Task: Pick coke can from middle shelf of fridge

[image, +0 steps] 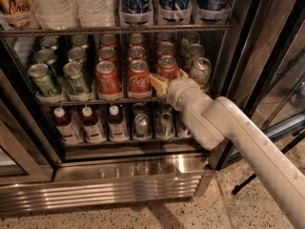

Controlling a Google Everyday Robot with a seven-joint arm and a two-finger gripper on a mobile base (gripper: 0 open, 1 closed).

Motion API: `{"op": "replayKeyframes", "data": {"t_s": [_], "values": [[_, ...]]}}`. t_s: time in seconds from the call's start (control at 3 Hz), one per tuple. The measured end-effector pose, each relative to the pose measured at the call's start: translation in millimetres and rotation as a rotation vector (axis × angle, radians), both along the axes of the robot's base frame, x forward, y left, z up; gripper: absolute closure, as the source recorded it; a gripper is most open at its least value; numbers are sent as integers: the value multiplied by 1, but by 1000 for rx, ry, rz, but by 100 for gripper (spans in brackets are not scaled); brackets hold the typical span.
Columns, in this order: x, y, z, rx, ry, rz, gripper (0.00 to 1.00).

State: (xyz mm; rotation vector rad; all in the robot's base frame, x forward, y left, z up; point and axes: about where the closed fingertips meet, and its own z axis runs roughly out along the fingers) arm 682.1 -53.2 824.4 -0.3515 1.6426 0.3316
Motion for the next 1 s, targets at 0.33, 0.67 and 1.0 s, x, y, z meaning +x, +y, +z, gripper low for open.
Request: {"op": "replayKeyframes", "data": {"t_s": [0.33,0.67,1.0], "values": [[2,1,0,-2,2,2,52],[10,3,0,-7,9,8,61],[10,3,0,-7,9,8,80]]}}
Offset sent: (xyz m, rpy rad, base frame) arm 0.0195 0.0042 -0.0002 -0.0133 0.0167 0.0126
